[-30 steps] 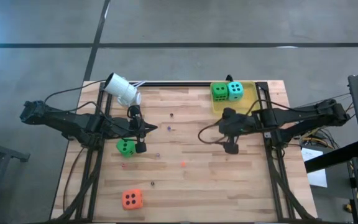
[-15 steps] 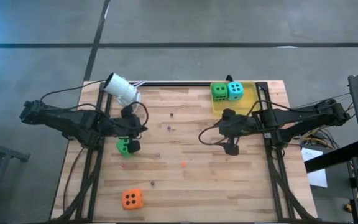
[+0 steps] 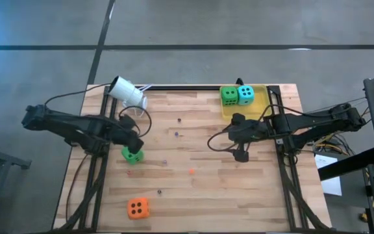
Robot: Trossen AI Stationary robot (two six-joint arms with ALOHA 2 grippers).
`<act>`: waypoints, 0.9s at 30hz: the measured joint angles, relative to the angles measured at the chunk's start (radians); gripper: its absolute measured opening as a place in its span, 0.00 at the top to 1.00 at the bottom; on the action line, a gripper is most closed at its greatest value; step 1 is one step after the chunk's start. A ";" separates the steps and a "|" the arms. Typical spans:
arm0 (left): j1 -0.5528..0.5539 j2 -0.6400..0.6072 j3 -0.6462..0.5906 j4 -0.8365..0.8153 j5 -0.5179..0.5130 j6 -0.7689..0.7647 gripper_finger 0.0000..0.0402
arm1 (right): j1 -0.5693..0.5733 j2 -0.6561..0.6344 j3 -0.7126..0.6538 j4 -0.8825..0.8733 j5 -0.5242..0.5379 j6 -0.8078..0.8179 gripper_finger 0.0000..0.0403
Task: Pick & Place Dice
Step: Put the large green dice into the yellow transparent bin
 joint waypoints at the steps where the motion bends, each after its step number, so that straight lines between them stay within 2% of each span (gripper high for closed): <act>1: 0.004 0.015 0.000 -0.018 0.008 -0.028 0.97 | 0.000 0.000 0.000 0.001 0.000 0.000 0.01; 10: 0.093 0.191 -0.001 -0.128 0.077 -0.105 0.97 | 0.000 0.000 0.000 0.007 0.000 0.000 0.01; 20: 0.186 0.392 -0.001 -0.128 0.208 0.022 0.97 | 0.000 0.000 0.000 0.007 -0.004 0.009 0.01; 27: 0.186 0.439 -0.002 -0.108 0.282 0.100 0.97 | 0.000 0.000 0.000 0.007 -0.009 0.008 0.01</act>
